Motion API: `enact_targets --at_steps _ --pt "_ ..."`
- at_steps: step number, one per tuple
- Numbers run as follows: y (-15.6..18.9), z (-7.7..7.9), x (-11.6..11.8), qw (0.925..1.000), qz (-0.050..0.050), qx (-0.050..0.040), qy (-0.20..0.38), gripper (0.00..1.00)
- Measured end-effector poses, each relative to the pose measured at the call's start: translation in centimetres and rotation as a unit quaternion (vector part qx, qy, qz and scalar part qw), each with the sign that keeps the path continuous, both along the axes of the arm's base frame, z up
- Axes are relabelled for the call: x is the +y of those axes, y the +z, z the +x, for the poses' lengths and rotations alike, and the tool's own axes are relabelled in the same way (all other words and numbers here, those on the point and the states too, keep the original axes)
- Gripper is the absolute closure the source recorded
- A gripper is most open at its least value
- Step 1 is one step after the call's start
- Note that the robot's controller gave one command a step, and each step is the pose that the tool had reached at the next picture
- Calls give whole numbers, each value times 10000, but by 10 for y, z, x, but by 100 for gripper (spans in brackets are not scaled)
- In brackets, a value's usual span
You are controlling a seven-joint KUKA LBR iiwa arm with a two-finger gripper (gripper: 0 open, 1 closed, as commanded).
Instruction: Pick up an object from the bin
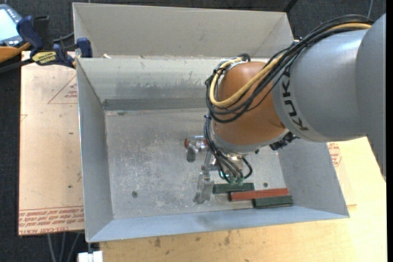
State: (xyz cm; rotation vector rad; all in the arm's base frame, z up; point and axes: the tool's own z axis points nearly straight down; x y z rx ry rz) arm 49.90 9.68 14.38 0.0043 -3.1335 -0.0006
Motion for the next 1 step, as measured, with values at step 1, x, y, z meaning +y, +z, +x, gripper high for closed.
enact_targets --at_steps 1 --pt "-2 21 -52 9848 1 -52 1736 0"
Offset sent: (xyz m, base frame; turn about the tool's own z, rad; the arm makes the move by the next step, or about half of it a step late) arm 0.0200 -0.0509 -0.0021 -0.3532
